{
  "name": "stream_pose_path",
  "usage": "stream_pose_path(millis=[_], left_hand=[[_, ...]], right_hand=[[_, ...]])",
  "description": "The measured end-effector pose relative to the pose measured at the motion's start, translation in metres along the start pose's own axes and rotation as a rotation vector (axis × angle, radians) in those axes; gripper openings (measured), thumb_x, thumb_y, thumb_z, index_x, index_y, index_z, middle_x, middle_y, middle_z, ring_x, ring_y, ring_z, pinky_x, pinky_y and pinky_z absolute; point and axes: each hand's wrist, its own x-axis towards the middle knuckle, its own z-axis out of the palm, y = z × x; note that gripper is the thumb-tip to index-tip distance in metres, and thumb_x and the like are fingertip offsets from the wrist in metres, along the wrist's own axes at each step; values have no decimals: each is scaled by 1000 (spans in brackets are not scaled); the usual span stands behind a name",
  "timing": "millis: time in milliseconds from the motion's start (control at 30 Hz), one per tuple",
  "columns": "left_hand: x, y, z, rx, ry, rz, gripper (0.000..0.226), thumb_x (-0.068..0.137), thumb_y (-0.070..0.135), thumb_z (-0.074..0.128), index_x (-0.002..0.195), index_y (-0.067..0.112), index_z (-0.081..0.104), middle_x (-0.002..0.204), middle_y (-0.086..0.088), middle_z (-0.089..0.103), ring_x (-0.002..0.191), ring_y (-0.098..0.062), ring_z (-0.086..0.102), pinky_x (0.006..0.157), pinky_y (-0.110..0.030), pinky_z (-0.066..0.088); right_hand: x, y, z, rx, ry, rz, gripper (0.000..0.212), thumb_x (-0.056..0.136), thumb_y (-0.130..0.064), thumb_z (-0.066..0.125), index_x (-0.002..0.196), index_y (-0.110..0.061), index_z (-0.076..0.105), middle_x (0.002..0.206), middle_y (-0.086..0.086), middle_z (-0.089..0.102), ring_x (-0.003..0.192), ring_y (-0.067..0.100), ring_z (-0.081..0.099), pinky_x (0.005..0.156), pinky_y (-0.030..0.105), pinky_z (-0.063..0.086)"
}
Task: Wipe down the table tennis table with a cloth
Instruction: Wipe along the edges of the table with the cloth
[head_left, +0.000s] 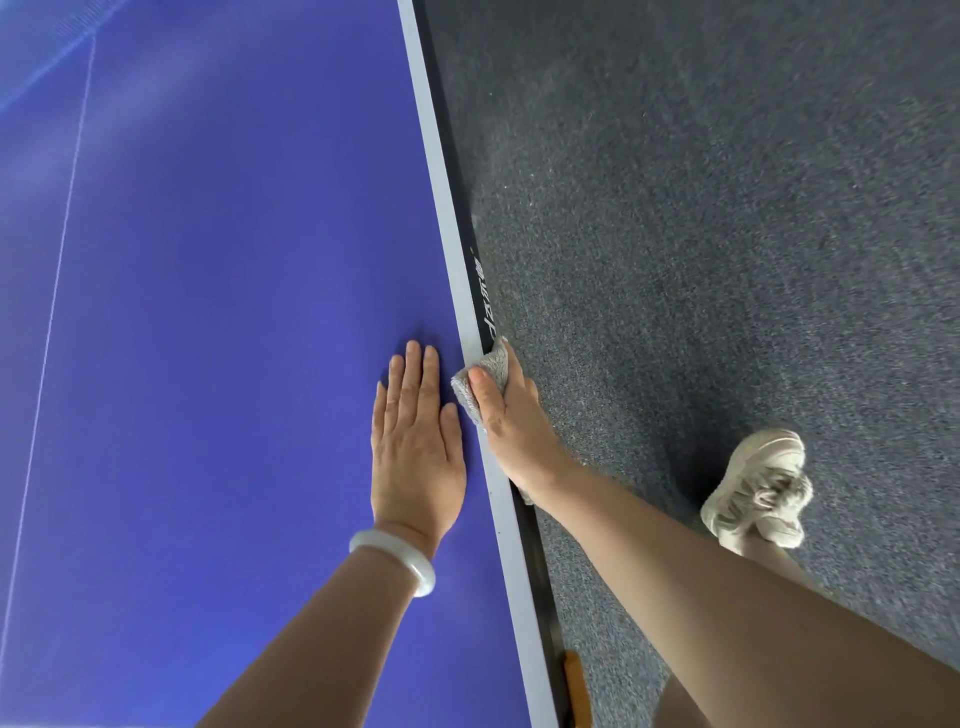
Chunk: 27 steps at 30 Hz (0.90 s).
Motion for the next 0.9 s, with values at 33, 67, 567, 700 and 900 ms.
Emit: stream_pose_path(millis=[33, 67, 567, 700, 900], left_hand=[[0, 1, 0, 2, 0, -4, 61, 100, 34, 12, 155, 9, 20, 163, -3, 13, 152, -19, 7, 123, -43, 10], [0, 1, 0, 1, 0, -6, 61, 99, 34, 12, 155, 9, 19, 163, -3, 13, 152, -19, 7, 123, -43, 9], [-1, -1, 2, -24, 18, 1, 55, 101, 22, 22, 154, 6, 20, 163, -5, 13, 152, -20, 6, 123, -42, 8], [0, -1, 2, -10, 39, 7, 54, 102, 22, 23, 154, 5, 22, 162, -7, 17, 151, -22, 10, 123, -44, 11], [0, -1, 3, -3, 41, 13, 53, 103, 22, 24, 154, 5, 23, 162, -7, 18, 151, -23, 12, 123, -44, 11]], right_hand=[[-10, 4, 0, 1, 6, -13, 67, 103, -43, 41, 159, -24, 10, 156, 16, 28, 143, 25, 28, 90, 11, 18], [-22, 11, -1, 9, 2, -26, 66, 103, -43, 42, 158, -27, 11, 156, 14, 27, 143, 24, 28, 95, 13, 18], [-46, 32, -11, 29, -121, -77, 68, 103, -47, 39, 159, -25, 9, 161, 2, 22, 146, 12, 22, 110, 17, 17], [-107, 66, -9, 100, -192, -162, 65, 104, -38, 34, 158, -27, 0, 112, 4, 52, 102, 25, 51, 97, 40, 41], [-149, 83, -16, 22, -214, -129, 68, 101, -36, 38, 153, -38, -5, 129, 15, 43, 111, 19, 51, 108, 48, 38]])
